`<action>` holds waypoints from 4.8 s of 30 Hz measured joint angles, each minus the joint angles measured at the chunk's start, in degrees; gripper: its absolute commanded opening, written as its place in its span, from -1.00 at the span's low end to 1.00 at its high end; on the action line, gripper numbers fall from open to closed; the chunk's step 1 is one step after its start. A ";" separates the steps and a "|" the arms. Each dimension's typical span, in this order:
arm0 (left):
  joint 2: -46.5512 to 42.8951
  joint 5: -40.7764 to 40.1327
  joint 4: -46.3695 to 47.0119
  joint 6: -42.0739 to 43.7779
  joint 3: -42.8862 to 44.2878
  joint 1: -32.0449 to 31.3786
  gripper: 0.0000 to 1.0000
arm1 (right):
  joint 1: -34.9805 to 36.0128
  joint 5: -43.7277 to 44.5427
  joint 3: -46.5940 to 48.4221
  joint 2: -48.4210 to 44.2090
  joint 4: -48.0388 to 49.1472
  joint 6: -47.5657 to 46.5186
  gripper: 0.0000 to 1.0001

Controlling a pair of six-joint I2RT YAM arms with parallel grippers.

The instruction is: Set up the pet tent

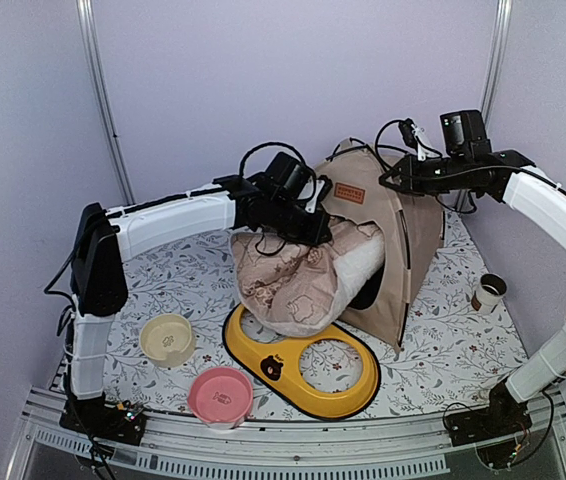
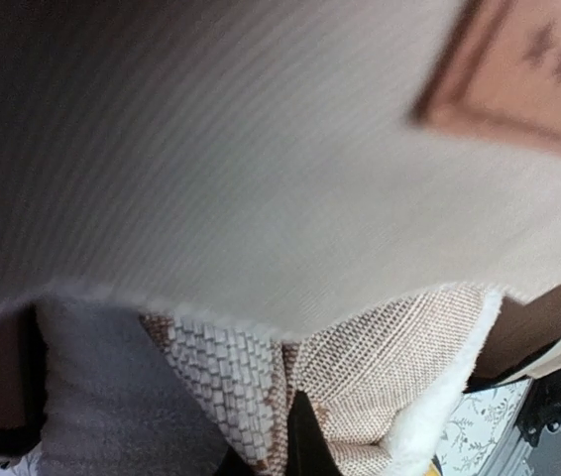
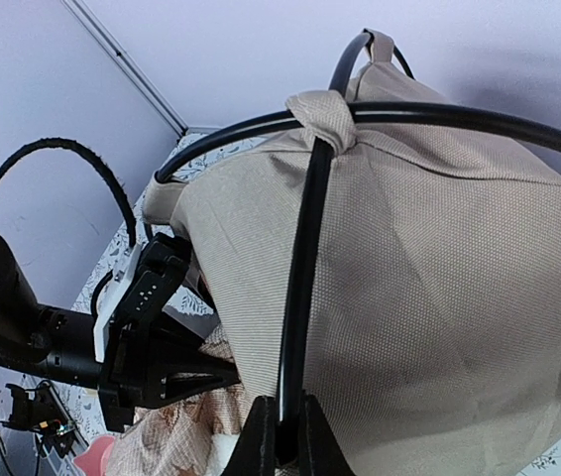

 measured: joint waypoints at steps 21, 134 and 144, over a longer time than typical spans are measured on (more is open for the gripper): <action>-6.99 -4.15 13.92 -0.35 -11.41 -1.75 0.90 | 0.35 1.46 -1.88 0.09 2.60 0.04 -1.00; -10.60 -12.85 29.35 3.19 -32.11 -17.09 0.16 | 0.63 1.66 -3.04 0.66 4.68 -0.39 -1.00; 5.90 -9.57 25.44 3.06 -8.63 -11.96 0.16 | 0.63 1.66 -3.04 0.66 4.66 -0.37 -1.00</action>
